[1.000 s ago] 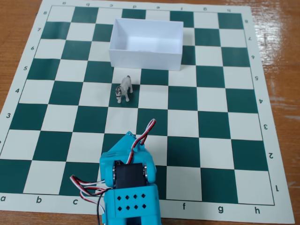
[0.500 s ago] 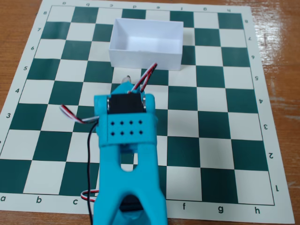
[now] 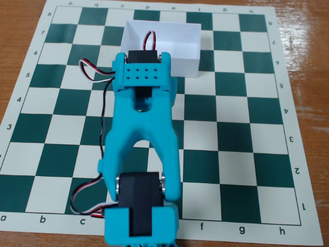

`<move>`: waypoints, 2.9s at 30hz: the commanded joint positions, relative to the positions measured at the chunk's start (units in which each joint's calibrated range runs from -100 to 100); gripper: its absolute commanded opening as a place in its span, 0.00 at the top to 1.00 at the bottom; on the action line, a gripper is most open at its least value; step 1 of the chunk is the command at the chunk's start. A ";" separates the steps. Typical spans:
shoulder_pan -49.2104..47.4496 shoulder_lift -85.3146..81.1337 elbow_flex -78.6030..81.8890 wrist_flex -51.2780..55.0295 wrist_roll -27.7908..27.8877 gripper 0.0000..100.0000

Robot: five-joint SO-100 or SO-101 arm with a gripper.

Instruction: Grab the toy horse and put it in the box.

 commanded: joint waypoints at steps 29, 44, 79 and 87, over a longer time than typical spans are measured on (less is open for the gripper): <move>-2.88 30.57 -20.21 -14.18 -1.34 0.66; -5.03 35.79 -18.76 -20.00 -3.10 1.00; 3.62 31.45 -35.69 -40.35 4.18 1.00; 4.40 44.99 -45.70 -40.10 3.74 1.00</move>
